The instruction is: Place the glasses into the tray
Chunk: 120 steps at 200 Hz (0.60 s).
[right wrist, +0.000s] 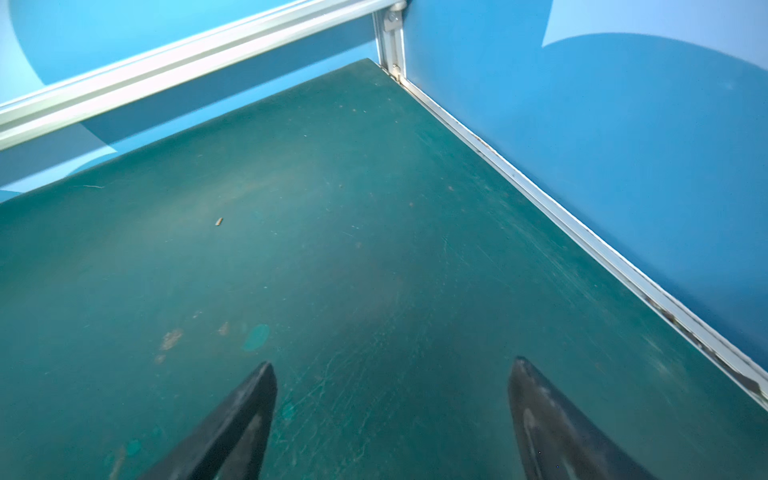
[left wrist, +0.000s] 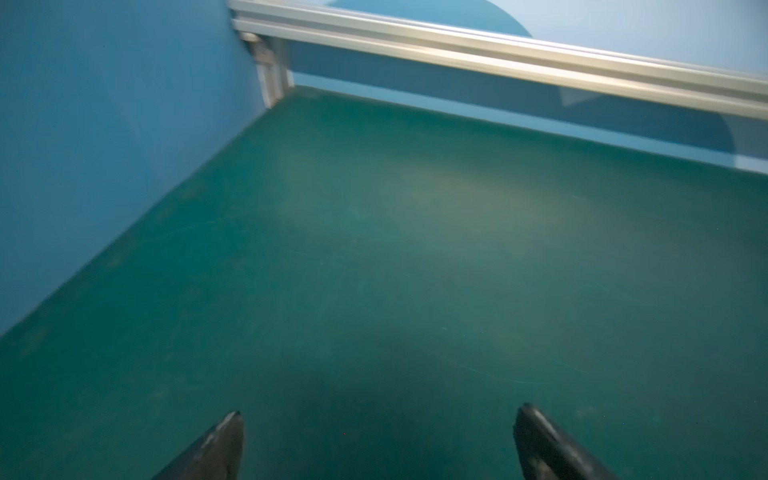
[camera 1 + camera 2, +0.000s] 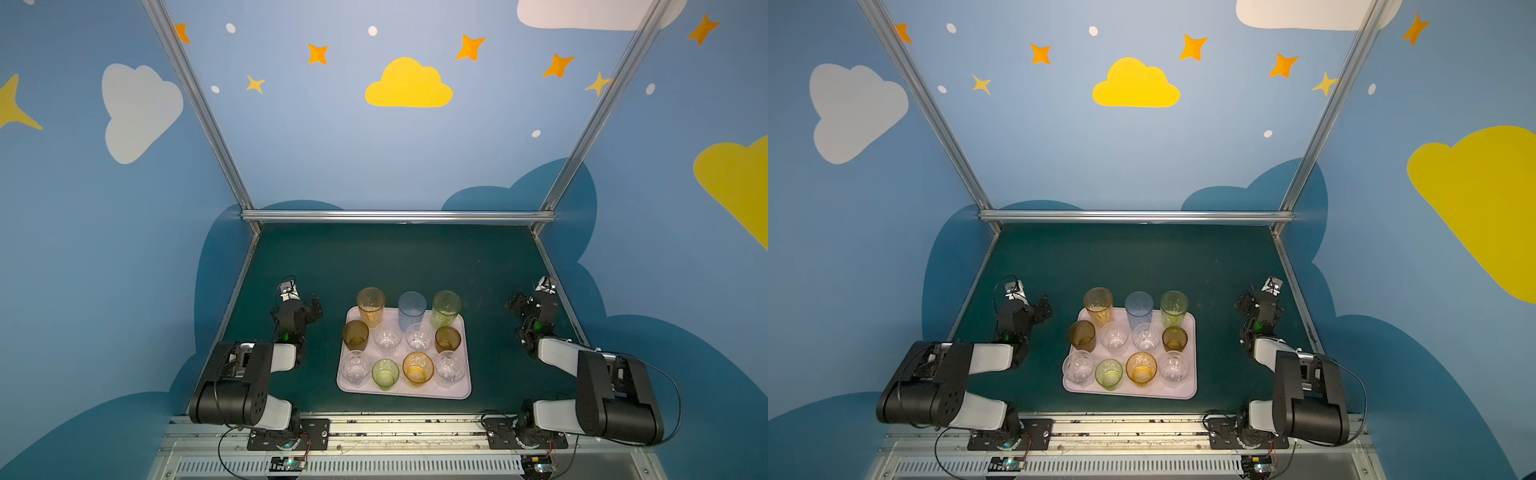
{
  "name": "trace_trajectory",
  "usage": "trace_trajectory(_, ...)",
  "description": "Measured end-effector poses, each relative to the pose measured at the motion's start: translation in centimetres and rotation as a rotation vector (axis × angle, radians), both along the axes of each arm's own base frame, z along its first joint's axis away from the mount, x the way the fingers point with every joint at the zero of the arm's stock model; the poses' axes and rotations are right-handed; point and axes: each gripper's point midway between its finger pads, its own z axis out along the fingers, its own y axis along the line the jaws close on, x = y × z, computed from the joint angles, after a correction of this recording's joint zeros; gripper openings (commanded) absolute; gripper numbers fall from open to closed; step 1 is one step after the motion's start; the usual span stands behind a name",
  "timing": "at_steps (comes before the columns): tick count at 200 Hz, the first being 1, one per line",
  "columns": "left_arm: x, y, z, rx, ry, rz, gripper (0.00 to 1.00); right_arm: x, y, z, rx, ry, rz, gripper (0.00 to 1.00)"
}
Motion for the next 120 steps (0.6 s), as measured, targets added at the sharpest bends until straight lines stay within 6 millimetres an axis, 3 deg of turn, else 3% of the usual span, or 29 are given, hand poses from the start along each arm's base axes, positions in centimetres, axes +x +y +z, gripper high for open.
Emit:
trace_trajectory(35,2.1,-0.4,1.0,-0.009,-0.001,-0.033,1.00,0.3,1.4,-0.7,-0.018,0.027,0.072,0.86)
trace_trajectory(56,3.0,0.2,2.0,-0.026,-0.026,-0.029,1.00,0.9,3.5,-1.2,-0.066,0.041,0.151,0.86)
trace_trajectory(80,2.8,0.2,1.6,-0.035,-0.008,-0.033,1.00,1.9,5.7,-1.7,-0.113,0.064,0.230,0.86)
trace_trajectory(120,2.8,0.0,1.4,-0.041,0.001,-0.043,1.00,2.1,5.6,-1.4,-0.140,0.060,0.237,0.86)
